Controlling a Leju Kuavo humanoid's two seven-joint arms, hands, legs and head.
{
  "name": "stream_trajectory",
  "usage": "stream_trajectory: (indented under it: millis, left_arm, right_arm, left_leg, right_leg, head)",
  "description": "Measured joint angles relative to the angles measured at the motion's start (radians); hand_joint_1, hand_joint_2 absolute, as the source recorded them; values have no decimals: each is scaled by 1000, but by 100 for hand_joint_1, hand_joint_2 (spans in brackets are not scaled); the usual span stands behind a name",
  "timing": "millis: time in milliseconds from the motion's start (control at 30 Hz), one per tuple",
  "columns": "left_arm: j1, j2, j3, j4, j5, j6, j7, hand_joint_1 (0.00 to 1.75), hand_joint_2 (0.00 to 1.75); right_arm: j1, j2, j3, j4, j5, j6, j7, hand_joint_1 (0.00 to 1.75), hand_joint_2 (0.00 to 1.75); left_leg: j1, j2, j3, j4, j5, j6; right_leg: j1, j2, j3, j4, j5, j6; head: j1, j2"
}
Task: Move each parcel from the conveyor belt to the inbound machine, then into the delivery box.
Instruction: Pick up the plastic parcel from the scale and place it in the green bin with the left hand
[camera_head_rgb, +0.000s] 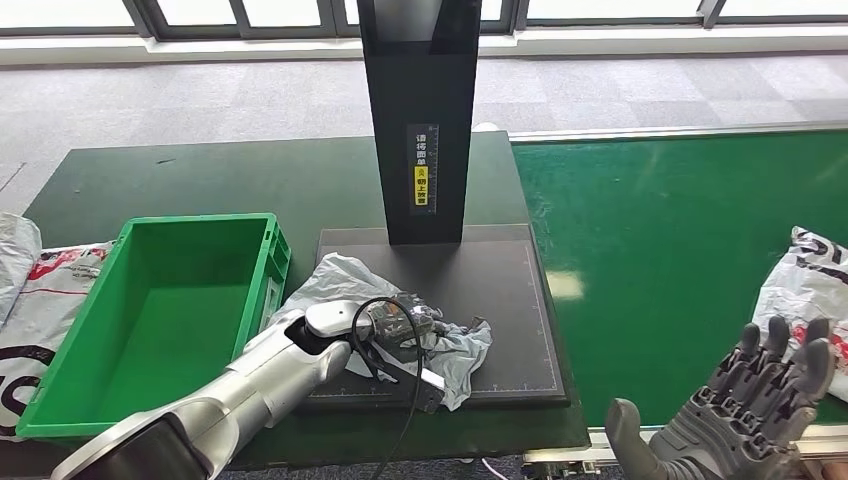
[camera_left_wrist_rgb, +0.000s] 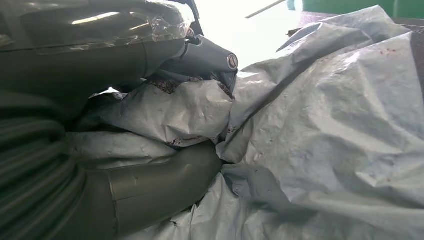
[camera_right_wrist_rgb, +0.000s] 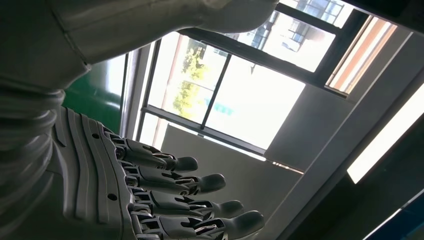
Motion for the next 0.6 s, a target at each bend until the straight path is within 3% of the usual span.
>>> stream_trajectory:
  millis: [600]
  left_arm:
    - [-3,-4,-1,5,4,8,-2,175,175]
  right_arm:
    - [8,0,0,-10,-2,0,-3,0,175]
  left_leg:
    - [0,0,0,0,0,0]
  right_leg:
    - [0,0,0,0,0,0]
  head:
    - [0,0]
